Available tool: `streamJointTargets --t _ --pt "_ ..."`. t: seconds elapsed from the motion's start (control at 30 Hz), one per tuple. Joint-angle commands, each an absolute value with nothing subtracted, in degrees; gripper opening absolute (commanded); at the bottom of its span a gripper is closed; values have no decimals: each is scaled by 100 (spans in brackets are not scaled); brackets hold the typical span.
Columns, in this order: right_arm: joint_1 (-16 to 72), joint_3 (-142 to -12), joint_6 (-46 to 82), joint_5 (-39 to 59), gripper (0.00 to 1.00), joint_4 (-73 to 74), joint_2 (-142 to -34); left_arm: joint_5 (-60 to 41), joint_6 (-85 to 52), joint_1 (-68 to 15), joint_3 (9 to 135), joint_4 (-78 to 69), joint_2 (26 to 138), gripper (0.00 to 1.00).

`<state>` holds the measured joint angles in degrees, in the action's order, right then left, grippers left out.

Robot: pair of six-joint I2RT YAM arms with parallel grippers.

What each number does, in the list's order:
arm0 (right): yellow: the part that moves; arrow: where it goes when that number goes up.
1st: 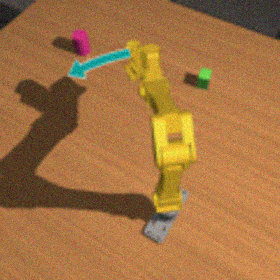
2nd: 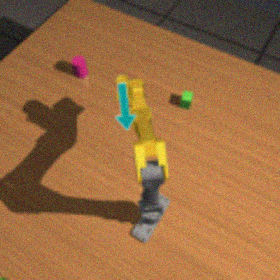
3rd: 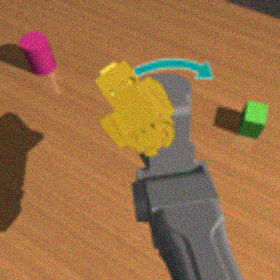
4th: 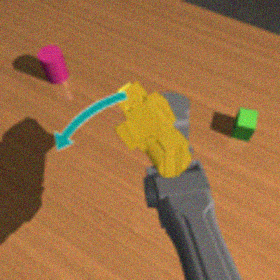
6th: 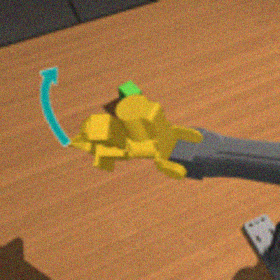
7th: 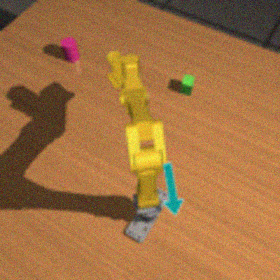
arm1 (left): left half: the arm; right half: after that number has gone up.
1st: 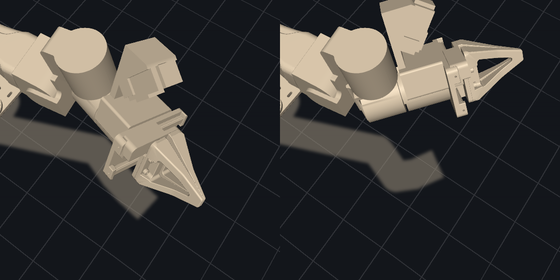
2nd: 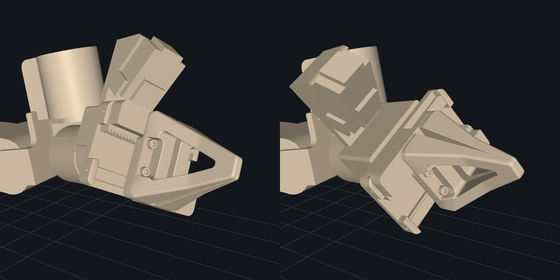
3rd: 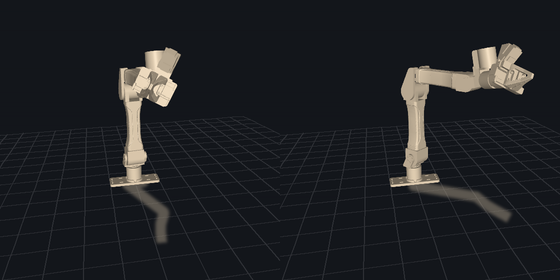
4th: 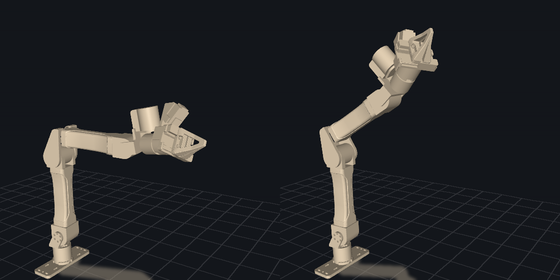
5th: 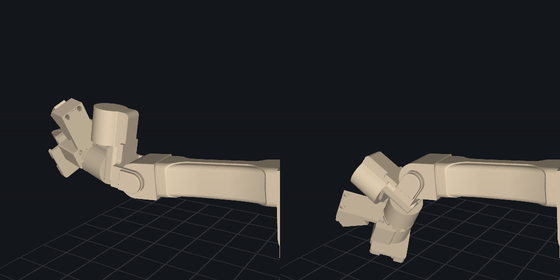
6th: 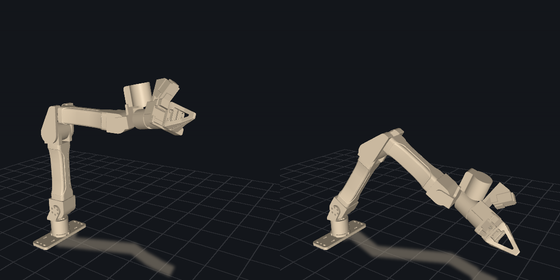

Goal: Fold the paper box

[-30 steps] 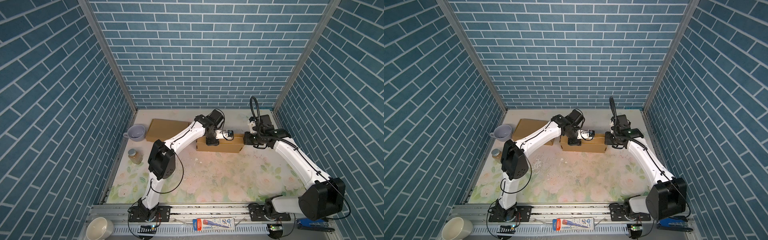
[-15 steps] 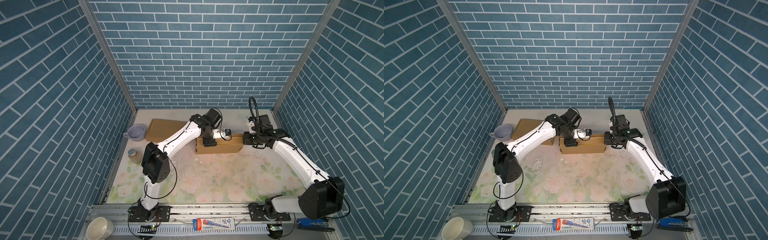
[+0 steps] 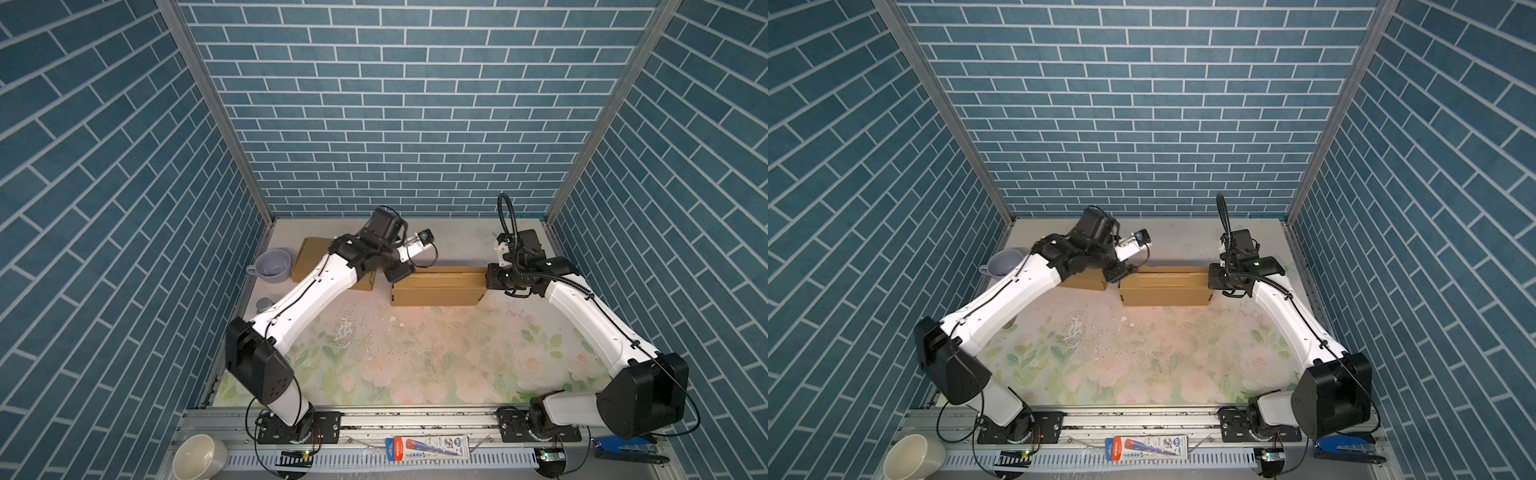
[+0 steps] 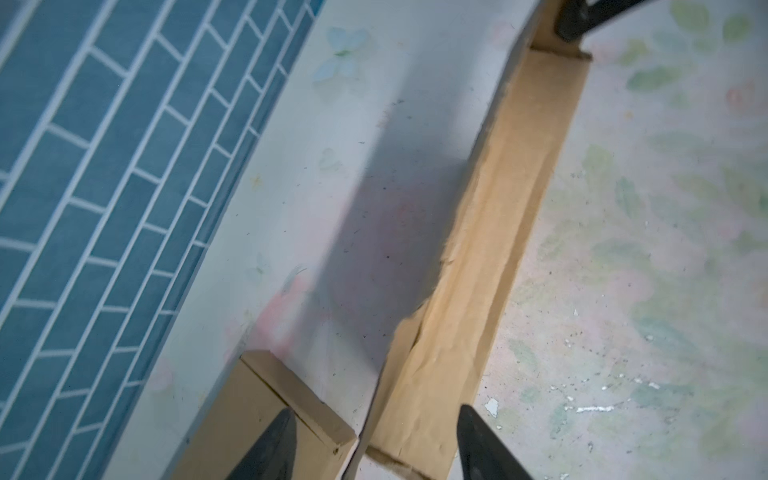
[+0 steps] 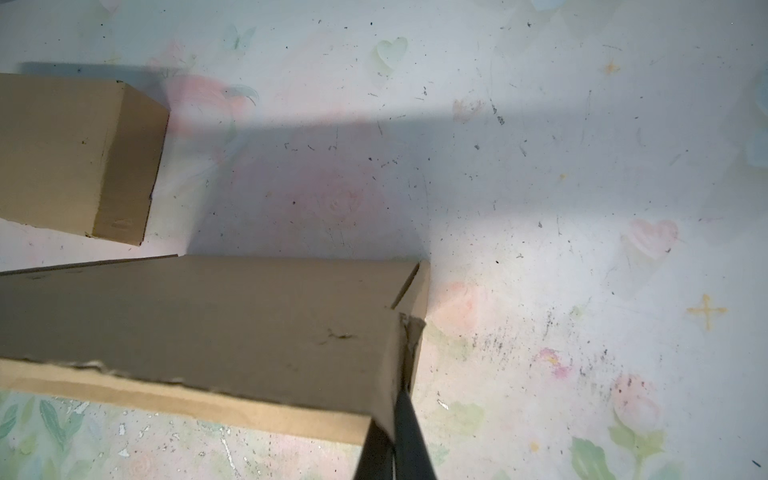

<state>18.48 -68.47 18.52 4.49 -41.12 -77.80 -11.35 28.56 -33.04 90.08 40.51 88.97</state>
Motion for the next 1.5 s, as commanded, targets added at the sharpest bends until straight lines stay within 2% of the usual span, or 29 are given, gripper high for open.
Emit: streamJointTargets --t 0.0,0.17,0.37,0.63,0.83,0.97,1.3,1.47 --pt "1854 -6776 2110 308 0 -4390 -7866 -2005 1935 -2765 8519 3838 8417 61" --pt "1854 -6808 2050 300 0 -4421 -7875 -2190 2191 -2540 8020 3927 8277 66" --pt "1856 -6789 2021 332 0 -4408 -7910 -2429 2557 -2382 8211 4032 8703 64" --pt "1854 -6798 2024 343 0 -4394 -7902 -2367 2839 -2382 8514 4325 9211 48" --pt "1857 -6779 1979 294 0 -4438 -7866 -2392 2827 -2382 8735 4450 9419 27" --pt "1855 -6762 1995 283 0 -4421 -7866 -2370 2805 -2382 8793 4549 9476 18" --pt "1854 -6737 2138 339 0 -4401 -7829 -2434 1976 -2382 9172 4872 9635 1" --pt "1854 -6622 2349 402 0 -4303 -7757 -2488 1275 -2382 9392 5077 9809 0"
